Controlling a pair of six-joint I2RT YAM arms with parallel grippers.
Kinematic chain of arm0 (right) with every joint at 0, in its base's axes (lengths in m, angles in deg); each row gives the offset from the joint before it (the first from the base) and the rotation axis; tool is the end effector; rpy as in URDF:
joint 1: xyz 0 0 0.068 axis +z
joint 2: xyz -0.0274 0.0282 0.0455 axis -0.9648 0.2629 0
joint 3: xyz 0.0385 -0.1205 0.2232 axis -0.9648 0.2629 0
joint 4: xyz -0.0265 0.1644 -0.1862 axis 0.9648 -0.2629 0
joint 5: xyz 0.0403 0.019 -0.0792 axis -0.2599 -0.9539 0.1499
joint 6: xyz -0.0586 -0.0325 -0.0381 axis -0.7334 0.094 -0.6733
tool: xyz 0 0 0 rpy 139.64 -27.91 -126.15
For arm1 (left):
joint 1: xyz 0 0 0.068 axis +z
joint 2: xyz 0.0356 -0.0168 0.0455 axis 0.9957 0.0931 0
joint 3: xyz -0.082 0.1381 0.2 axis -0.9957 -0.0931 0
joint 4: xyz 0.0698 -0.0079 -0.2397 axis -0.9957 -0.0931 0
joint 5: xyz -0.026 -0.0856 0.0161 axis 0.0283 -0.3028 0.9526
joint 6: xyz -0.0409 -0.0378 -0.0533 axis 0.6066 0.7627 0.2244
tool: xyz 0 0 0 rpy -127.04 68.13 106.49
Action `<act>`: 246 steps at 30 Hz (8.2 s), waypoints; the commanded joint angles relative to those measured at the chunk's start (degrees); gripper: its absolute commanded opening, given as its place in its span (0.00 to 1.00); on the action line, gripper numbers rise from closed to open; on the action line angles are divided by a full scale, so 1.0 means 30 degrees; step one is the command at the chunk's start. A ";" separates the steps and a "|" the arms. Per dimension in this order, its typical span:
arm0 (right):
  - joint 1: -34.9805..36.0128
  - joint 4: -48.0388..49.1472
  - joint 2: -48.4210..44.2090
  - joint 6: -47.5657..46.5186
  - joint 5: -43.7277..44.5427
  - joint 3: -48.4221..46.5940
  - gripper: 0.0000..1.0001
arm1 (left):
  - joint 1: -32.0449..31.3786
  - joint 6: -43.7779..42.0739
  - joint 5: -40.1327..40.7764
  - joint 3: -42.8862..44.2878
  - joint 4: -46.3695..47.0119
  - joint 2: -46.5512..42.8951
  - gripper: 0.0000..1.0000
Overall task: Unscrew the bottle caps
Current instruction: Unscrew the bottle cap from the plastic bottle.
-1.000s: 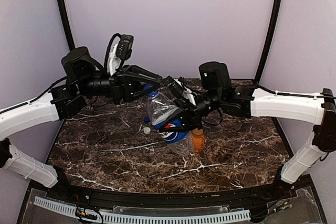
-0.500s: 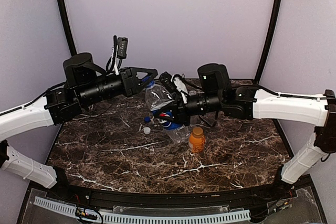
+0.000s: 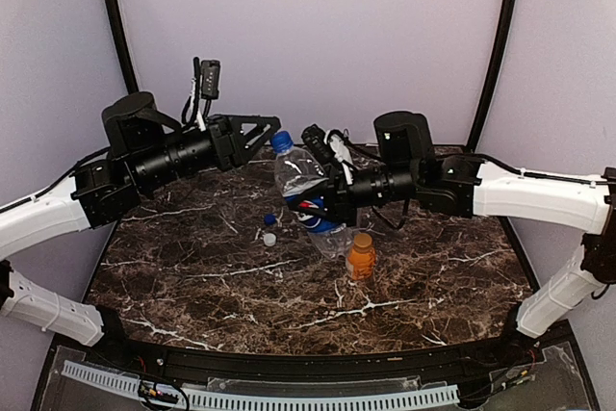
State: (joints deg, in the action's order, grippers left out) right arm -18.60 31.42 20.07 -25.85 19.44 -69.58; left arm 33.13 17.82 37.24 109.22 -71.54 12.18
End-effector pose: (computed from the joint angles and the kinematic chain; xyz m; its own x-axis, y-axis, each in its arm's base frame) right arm 0.1769 0.3182 0.3138 -0.1988 -0.2484 -0.9480 -0.9764 0.1339 0.1697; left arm 0.1786 -0.2343 0.4022 -0.2548 -0.3157 -0.9140 0.8004 0.4615 -0.3825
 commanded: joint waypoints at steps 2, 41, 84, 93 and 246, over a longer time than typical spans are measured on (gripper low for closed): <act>-0.0372 0.1012 -0.0845 -0.0462 -0.5188 0.0044 0.05 | 0.0562 -0.2088 -0.4289 0.0021 0.0974 -0.1494 0.65; -0.0458 -0.0141 0.0819 -0.0579 -0.6991 -0.1617 0.04 | 0.0858 -0.1433 -1.0272 0.1048 0.1114 0.0405 0.00; -0.0404 0.0385 0.1634 -0.0938 -1.2595 -0.2140 0.12 | 0.1182 -0.3149 -1.2729 0.1808 0.0480 -0.0258 0.61; -0.0410 0.0228 0.2122 -0.0755 -1.3299 -0.2509 0.12 | 0.1188 -0.2308 -1.5089 0.1745 0.1637 0.0742 0.49; -0.0643 0.1951 0.2131 -0.0198 -1.1634 -0.1810 0.10 | 0.2000 0.0056 -1.6125 0.1556 0.3560 0.1849 0.31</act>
State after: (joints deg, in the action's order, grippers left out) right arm -20.08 35.27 25.88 -26.66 -14.96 -73.25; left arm 39.07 17.79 -9.86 112.60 -62.42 18.21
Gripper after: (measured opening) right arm 0.209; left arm 0.360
